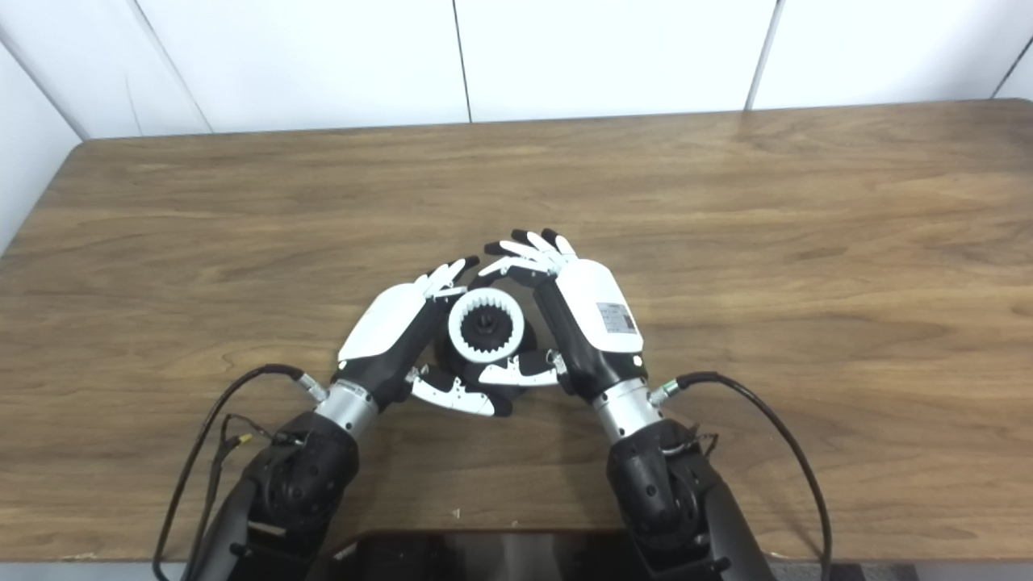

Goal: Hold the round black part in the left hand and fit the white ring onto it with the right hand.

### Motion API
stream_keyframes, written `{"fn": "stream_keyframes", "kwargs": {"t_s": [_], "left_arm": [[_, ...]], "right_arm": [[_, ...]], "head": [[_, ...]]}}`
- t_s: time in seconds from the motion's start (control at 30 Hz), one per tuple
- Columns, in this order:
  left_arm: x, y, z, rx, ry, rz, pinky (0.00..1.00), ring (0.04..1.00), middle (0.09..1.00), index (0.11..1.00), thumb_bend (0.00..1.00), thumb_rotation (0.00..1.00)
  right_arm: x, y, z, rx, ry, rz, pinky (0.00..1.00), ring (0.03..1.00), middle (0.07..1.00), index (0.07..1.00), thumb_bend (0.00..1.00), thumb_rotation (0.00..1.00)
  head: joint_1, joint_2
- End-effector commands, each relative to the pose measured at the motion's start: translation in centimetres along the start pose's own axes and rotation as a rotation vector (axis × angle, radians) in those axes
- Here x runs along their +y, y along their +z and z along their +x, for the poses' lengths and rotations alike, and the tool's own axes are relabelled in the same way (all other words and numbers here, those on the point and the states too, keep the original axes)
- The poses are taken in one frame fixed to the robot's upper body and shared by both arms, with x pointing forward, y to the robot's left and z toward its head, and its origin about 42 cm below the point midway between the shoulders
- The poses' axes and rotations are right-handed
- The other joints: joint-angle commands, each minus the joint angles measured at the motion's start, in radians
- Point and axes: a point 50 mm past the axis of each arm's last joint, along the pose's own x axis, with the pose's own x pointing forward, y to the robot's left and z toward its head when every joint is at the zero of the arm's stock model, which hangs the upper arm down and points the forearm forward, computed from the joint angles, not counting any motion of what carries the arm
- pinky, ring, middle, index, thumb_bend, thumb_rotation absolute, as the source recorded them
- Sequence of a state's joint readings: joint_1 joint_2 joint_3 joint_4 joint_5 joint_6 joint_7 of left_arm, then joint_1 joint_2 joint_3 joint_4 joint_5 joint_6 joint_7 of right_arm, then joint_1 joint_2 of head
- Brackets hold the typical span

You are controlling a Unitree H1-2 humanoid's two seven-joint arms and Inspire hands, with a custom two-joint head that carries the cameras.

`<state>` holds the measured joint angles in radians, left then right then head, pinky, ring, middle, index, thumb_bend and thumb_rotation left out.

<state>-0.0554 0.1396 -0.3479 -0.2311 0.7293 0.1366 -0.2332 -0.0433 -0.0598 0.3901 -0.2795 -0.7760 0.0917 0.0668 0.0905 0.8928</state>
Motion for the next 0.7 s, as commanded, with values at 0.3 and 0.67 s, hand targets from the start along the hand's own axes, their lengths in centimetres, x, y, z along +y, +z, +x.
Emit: {"fn": "stream_keyframes", "kwargs": {"t_s": [0.3,0.67], "left_arm": [[1.6,1.4,0.6,-0.069,0.038,0.006,1.0,1.0,1.0,0.64,1.0,0.24],[1.7,1.3,0.5,-0.075,0.041,0.009,1.0,1.0,1.0,0.637,0.98,0.3]], "right_arm": [[-1.9,0.0,-0.3,0.021,0.107,-0.025,0.97,1.0,1.0,0.999,1.0,0.67],[-2.4,-0.2,-0.6,0.011,0.119,-0.016,0.97,1.0,1.0,1.0,1.0,0.58]], "head": [[0.0,0.005],[0.0,0.005]]}}
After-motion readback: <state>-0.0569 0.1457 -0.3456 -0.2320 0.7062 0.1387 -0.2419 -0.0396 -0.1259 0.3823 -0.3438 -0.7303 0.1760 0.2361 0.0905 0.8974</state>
